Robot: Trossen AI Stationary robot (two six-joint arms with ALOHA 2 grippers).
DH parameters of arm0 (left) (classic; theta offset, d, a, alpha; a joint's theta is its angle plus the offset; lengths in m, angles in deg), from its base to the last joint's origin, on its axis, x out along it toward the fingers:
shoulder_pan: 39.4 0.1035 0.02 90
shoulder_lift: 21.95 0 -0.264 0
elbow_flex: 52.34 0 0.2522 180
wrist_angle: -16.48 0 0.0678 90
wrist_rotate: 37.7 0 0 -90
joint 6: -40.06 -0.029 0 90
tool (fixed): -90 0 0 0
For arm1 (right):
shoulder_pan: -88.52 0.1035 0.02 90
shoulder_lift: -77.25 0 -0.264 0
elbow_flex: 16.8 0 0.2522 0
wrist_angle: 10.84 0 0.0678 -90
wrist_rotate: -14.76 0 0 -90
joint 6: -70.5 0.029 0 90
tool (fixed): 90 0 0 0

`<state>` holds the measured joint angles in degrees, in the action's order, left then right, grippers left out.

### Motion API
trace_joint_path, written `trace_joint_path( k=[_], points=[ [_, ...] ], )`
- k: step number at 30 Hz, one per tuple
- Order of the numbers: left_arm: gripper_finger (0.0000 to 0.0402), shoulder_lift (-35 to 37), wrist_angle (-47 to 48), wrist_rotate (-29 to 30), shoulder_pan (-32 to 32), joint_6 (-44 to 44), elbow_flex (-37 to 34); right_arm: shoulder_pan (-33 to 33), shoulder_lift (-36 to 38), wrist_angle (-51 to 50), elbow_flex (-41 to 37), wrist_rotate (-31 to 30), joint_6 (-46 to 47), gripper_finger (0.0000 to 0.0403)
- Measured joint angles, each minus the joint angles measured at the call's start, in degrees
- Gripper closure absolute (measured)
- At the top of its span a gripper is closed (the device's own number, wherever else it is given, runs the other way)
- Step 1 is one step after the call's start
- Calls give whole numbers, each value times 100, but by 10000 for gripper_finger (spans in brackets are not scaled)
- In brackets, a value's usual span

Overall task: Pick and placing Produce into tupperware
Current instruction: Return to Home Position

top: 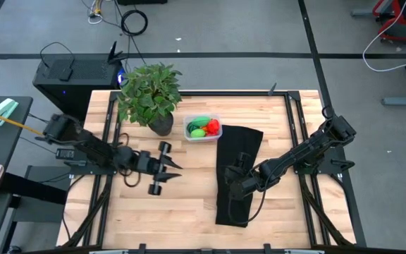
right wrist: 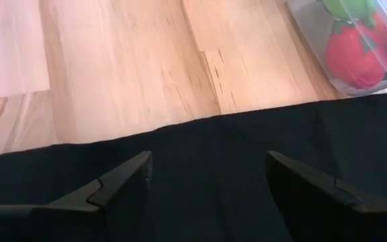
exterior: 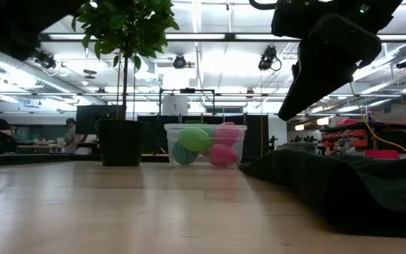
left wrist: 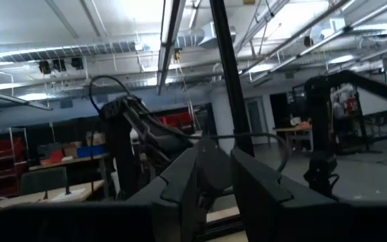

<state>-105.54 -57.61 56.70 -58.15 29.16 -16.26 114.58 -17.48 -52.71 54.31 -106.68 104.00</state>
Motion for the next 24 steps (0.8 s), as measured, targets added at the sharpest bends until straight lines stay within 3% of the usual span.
trace_joint_path(
  k=[8,24],
  points=[
    [308,1182,3,-2,-11,257,-1082,0,0,300,2,-1,-4,108],
    [320,2062,277,-187,229,509,-2185,0,-3,399,4,-2,-7,108]
  ],
)
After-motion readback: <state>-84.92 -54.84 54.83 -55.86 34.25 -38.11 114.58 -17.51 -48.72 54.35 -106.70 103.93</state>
